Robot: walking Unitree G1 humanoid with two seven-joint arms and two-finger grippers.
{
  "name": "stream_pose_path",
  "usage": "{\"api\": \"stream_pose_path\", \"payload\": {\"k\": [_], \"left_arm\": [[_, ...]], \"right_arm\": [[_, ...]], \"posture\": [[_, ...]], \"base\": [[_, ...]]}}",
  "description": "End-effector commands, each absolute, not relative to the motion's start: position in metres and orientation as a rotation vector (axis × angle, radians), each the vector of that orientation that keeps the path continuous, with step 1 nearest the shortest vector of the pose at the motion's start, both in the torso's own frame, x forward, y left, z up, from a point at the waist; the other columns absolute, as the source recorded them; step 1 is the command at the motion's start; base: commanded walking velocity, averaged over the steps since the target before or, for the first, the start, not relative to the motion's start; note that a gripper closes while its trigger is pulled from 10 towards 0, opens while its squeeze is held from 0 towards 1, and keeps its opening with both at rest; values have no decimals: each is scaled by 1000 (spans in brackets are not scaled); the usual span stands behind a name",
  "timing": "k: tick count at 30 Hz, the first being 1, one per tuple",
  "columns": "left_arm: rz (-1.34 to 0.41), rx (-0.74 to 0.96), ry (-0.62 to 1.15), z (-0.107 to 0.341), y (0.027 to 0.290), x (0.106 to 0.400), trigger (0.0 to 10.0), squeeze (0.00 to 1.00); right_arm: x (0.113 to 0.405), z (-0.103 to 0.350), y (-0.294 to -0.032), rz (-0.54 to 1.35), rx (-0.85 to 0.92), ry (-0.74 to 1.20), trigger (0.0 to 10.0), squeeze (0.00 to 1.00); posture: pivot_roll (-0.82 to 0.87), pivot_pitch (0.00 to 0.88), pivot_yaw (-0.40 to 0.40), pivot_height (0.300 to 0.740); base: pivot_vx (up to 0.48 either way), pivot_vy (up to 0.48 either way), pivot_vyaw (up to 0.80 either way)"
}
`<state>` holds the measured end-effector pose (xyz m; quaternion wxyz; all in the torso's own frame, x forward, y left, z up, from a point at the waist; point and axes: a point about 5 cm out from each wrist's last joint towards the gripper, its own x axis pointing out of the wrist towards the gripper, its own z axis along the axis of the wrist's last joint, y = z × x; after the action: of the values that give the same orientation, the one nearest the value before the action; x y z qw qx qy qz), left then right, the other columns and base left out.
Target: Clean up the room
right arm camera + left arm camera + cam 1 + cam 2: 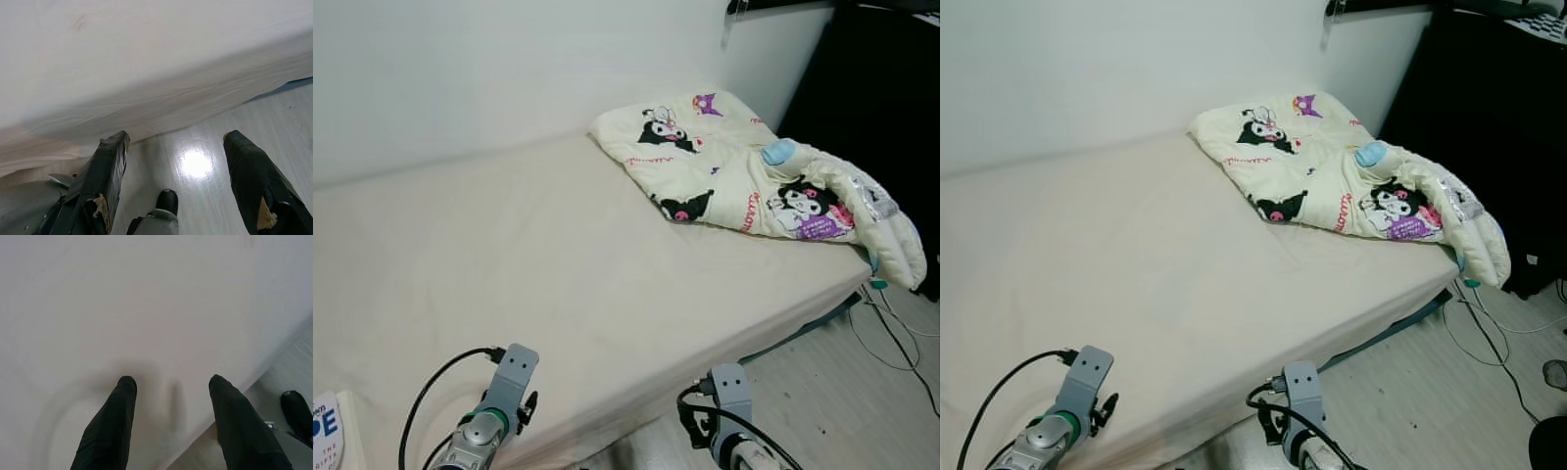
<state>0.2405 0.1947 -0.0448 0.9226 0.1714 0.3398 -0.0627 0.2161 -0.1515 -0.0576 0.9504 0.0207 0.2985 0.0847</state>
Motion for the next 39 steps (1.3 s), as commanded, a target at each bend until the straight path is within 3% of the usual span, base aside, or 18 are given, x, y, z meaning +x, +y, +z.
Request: {"api": "stream_pose_path", "payload": {"k": [1, 39], "left_arm": [[-146, 369, 715, -48, 195, 236, 10000, 0], [-162, 390, 696, -47, 195, 236, 10000, 0]], "right_arm": [[210, -61, -155, 157, 49, 629, 10000, 0], [210, -61, -153, 164, 57, 628, 10000, 0]], "posture": [[63, 23, 10, 740], [59, 30, 13, 740]], "base": [[0, 0, 0], [0, -342, 0]]}}
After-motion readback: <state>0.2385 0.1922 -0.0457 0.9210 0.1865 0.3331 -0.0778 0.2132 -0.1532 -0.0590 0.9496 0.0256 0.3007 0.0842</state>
